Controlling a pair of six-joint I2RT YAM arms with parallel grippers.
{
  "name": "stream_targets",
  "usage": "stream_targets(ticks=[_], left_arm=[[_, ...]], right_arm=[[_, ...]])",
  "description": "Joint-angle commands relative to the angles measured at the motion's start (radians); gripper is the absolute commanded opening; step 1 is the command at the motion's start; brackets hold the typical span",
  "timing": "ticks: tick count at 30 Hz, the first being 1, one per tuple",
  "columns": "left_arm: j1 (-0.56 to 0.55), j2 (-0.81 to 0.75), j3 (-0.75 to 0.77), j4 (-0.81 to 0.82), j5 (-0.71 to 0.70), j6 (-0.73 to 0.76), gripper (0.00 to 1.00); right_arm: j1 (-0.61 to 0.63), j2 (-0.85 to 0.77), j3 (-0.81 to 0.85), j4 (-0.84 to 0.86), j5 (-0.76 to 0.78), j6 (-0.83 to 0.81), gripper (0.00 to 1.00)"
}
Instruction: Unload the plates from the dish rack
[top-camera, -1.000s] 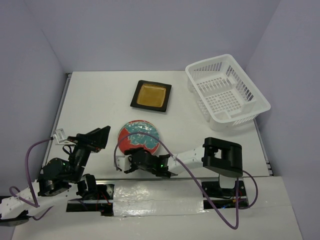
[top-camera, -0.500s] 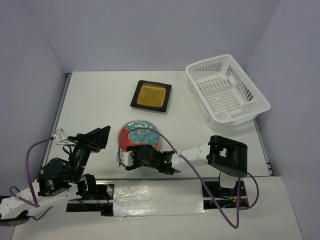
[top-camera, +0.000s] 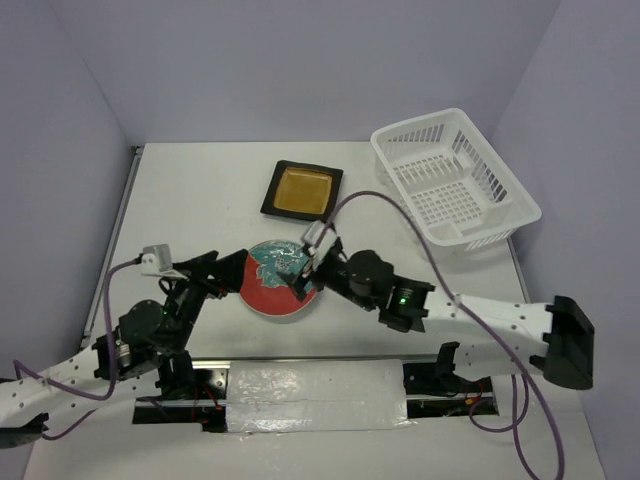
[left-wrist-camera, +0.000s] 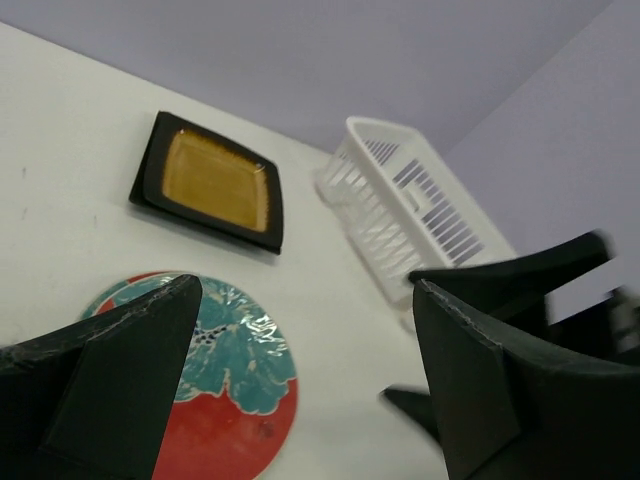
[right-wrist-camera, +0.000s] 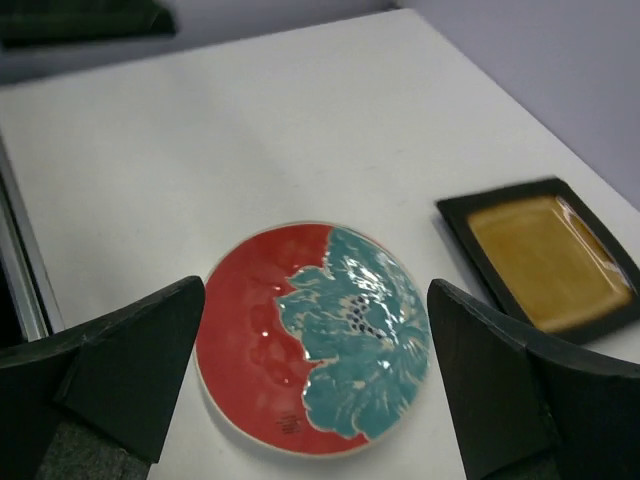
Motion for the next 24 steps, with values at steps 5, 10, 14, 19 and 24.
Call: stream_targets(ticks=[5,10,14,19,24], left_arm=[[-0.006,0.232,0.114,0.062,0.078,0.115,0.99],[-0.006,0.292,0.115,0.142,0.217,0.2,1.0],[-0.006,0.351,0.127,0.159,0.282,0.232,1.0],[-0.006,0.47,0.189,0.128,0.349,0.261,0.98],[-0.006,0.508,0.209,0.125,0.365,0.27,0.98]], right_arm=[[-0.026,-0.412,-0.024,-0.39,0.401,0.473,1.0],[-0.032,-0.58,-0.015,-0.518,0.556,0.613,1.0],[-0.031,-0.614,-0.001,-0.61,0.699,0.708,1.0],[-0.029,-0.58,0.044,-0.673,0.708,0.723,1.0],[-0.031,-0.566,0.05,-0.759,0.755,0.761,1.0]])
